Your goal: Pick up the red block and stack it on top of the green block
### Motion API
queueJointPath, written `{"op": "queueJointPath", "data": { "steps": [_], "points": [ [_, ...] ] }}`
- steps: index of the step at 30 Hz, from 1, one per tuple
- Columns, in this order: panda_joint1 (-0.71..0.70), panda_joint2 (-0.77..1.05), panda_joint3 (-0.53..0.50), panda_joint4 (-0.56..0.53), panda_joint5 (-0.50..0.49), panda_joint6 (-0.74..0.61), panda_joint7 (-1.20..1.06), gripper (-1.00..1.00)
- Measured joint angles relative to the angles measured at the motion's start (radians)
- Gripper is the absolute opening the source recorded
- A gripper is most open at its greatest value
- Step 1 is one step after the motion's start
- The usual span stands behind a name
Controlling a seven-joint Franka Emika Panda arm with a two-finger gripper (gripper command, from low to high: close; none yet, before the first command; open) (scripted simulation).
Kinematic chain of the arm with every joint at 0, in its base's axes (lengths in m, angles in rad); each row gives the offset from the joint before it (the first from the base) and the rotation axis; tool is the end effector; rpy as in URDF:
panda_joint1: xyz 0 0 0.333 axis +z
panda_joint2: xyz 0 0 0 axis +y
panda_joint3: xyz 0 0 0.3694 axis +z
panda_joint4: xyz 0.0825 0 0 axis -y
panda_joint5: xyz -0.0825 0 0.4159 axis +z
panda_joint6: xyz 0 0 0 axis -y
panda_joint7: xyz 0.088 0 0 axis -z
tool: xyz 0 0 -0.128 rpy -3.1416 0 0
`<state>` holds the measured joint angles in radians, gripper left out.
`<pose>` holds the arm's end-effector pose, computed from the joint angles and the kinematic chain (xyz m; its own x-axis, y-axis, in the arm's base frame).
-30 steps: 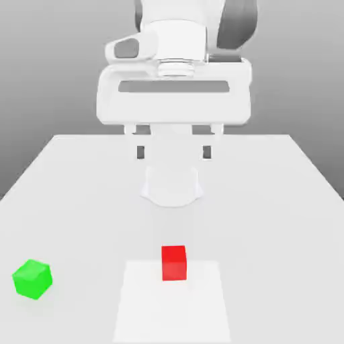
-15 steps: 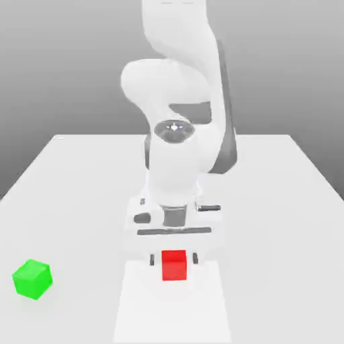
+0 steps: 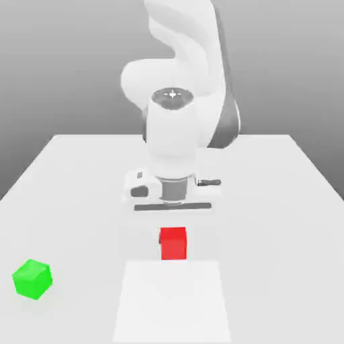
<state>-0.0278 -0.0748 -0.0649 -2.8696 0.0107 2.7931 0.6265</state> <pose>0.3598 -0.0332 0.2162 0.7458 -0.6662 -0.0065 -0.6662 -0.7458 -0.0057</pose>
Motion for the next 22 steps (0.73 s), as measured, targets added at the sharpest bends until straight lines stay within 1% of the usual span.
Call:
{"op": "queueJointPath", "data": {
  "steps": [7, 13, 15, 19, 20, 22],
  "points": [
    [-0.167, 0.073, -0.121, 0.161, 0.027, -0.092, -0.3, -1.0],
    [-0.337, 0.136, -0.185, 0.301, 0.032, -0.169, -0.546, -1.0],
    [-0.362, 0.177, -0.188, 0.329, 0.047, -0.156, -0.604, -1.0],
    [-0.392, 0.309, -0.148, 0.344, 0.121, -0.042, -0.672, -1.0],
    [-0.398, 0.328, -0.14, 0.346, 0.131, -0.026, -0.679, 1.0],
    [-0.398, 0.328, -0.14, 0.346, 0.131, -0.026, -0.679, 1.0]
  ]
}}
